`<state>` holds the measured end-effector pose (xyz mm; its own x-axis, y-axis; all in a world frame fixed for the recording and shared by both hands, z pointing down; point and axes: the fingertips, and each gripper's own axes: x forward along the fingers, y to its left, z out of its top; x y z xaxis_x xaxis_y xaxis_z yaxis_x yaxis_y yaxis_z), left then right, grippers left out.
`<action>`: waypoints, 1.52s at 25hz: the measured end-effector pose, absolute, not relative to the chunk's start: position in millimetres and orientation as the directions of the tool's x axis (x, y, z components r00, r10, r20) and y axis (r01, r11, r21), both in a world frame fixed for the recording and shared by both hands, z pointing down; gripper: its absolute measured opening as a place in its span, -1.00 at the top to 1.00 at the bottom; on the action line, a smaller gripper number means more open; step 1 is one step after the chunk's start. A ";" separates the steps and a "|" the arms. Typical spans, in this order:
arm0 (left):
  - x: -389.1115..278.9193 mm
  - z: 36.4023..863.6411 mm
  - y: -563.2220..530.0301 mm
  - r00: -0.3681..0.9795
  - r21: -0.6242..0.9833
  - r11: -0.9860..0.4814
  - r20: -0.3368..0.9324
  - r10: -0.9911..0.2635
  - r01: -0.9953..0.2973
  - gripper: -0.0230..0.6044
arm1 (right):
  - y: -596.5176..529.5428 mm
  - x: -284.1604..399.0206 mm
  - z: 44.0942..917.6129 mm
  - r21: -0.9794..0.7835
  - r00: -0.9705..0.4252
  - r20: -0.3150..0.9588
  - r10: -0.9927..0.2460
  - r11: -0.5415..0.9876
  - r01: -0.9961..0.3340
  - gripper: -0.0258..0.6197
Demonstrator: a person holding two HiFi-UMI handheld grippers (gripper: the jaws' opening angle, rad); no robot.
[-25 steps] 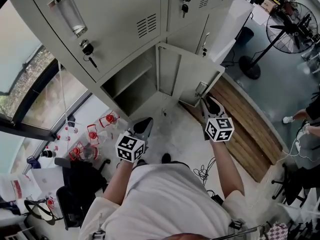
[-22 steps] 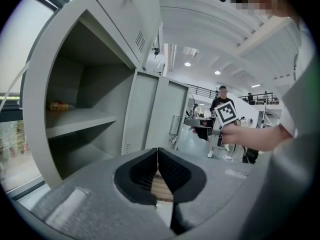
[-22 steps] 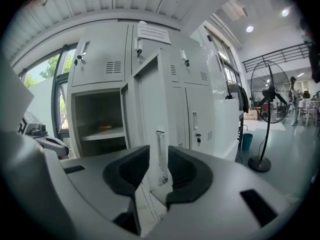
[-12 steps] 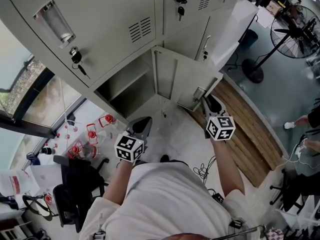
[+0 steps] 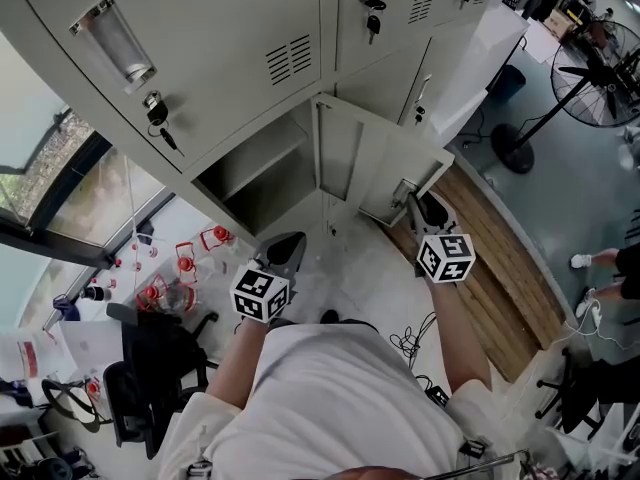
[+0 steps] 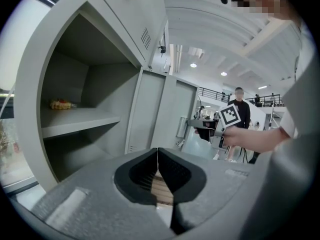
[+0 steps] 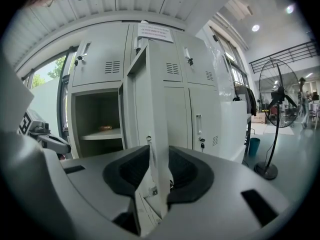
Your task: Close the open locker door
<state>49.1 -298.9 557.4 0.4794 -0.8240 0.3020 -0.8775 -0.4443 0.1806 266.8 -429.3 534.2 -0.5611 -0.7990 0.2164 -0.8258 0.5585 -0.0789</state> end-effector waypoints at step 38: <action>-29.3 539.9 -239.0 0.569 0.199 -0.534 0.276 -0.774 -0.822 0.88 | -328.4 201.8 537.9 -0.103 -0.454 0.262 -0.852 0.443 -0.891 0.60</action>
<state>-29.3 -239.0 539.9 0.5694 -0.7742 0.2764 -0.8220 -0.5335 0.1991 201.8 -328.4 537.9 -0.4537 -0.8517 0.2624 -0.8907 0.4428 -0.1026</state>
